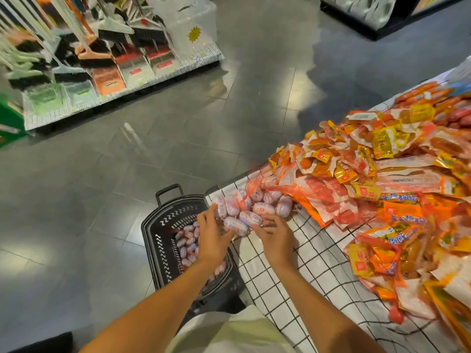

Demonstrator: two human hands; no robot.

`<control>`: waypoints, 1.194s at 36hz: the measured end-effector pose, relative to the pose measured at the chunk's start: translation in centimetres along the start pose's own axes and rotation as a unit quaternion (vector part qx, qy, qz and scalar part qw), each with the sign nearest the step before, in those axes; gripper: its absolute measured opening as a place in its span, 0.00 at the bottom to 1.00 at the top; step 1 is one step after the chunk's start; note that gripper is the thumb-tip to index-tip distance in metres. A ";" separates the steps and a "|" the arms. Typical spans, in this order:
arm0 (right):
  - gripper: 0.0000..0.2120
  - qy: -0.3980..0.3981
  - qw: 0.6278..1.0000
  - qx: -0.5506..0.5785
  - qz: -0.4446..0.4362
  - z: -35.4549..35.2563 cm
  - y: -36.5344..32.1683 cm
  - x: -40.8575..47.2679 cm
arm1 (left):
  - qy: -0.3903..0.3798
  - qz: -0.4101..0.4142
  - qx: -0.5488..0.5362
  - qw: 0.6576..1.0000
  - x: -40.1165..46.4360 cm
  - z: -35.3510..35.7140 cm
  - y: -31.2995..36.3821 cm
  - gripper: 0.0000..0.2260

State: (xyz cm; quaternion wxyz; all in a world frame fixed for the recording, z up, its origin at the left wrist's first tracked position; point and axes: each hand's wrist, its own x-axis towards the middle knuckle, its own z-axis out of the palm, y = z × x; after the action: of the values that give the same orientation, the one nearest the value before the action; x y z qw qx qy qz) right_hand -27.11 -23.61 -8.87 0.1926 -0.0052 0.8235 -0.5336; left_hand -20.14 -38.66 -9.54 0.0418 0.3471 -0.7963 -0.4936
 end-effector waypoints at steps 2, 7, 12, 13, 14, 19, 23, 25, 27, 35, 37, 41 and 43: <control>0.13 0.012 1.000 -0.007 0.003 0.3 -0.3 0.3 | 0.000 0.007 -0.008 1.000 0.9 -0.2 0.1 0.38; 0.12 0.036 0.999 -0.035 0.001 0.9 -0.6 0.5 | 0.004 0.022 0.000 1.000 2.6 -0.6 0.0 0.36; 0.10 0.032 0.999 -0.021 0.001 1.0 -0.2 -0.6 | -0.030 0.043 0.027 0.998 2.8 -1.5 -0.3 0.37; 0.10 0.029 0.999 -0.018 0.003 1.0 -0.1 -0.9 | -0.040 0.054 0.037 0.997 2.6 -1.8 -0.4 0.36; 0.11 0.028 0.999 -0.016 0.007 0.9 0.1 -1.3 | -0.050 0.060 0.042 0.996 2.4 -2.3 -0.5 0.36; 0.09 0.038 0.999 0.004 0.005 0.6 0.9 -3.5 | -0.096 0.096 0.040 0.990 0.7 -4.9 -2.4 0.35; 0.11 0.029 0.999 0.021 -0.027 1.4 1.0 -5.4 | -0.112 0.123 0.046 0.985 -0.9 -7.7 -5.3 0.34; 0.13 0.017 0.998 0.004 -0.053 2.6 0.7 -6.2 | -0.130 0.115 0.067 0.983 -1.5 -9.4 -7.3 0.33; 0.13 -0.005 0.997 -0.026 -0.079 4.2 0.5 -6.8 | -0.127 0.122 0.107 0.979 -1.9 -11.4 -9.6 0.34; 0.20 -0.144 0.966 -0.161 -0.142 15.4 -1.3 -8.9 | -0.104 0.089 0.141 0.980 -3.7 -20.8 -17.1 0.31; 0.21 -0.185 0.955 -0.183 -0.144 18.4 -1.5 -9.3 | -0.099 0.064 0.136 0.984 -4.4 -23.2 -19.2 0.30; 0.25 -0.257 0.929 -0.232 -0.130 23.3 -0.9 -10.0 | -0.088 -0.007 0.133 0.987 -6.1 -27.1 -24.0 0.28; 0.26 -0.291 0.917 -0.249 -0.115 24.9 -0.6 -10.4 | -0.098 -0.035 0.145 0.984 -6.9 -28.7 -26.2 0.29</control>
State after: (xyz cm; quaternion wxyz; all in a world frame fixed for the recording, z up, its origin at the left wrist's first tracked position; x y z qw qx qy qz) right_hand -9.56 -43.42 -13.96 0.3533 -0.3024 0.8313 -0.3043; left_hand 10.21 -63.47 -14.40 -0.1042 0.3272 -0.8470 -0.4058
